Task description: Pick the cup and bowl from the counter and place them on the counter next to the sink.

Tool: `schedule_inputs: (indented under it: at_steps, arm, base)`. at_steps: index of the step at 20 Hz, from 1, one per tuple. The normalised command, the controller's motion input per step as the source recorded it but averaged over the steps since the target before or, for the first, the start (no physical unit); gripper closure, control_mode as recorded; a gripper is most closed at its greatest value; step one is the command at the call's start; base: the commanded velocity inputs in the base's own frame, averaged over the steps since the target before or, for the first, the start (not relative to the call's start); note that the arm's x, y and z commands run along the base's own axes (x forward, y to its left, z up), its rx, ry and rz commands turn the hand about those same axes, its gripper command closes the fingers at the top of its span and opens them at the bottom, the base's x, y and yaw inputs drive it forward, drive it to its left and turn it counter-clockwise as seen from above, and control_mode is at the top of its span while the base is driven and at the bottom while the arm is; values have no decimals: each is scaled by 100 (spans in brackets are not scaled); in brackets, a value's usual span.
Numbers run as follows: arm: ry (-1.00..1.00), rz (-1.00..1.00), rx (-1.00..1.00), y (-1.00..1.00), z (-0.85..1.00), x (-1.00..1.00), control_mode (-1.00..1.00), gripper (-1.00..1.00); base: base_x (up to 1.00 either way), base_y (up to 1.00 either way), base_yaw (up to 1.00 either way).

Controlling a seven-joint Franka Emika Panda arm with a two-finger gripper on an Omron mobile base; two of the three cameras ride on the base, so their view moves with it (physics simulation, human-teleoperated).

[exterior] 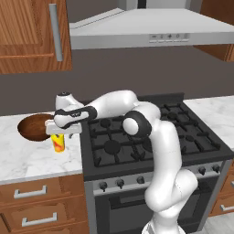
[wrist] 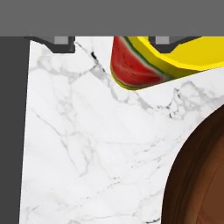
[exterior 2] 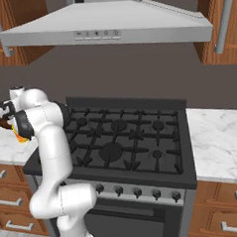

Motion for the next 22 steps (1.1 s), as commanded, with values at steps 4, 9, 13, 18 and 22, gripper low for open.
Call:
schedule_inputs:
  at_steps: [4,9,13,18,22]
  arm:
    - [0,0,0,0,0,0,-100,100]
    - [0,0,0,0,0,0,-100,100]
    - [0,0,1,-28,36,-16,-100,100]
    - [0,2,4,-44,53,-55,-100,100]
    - [0,7,2,-33,32,-81,-100,100]
  base:
    - [0,0,0]
    - [0,0,0]
    - [0,0,0]
    - [0,0,0]
    - [0,0,0]
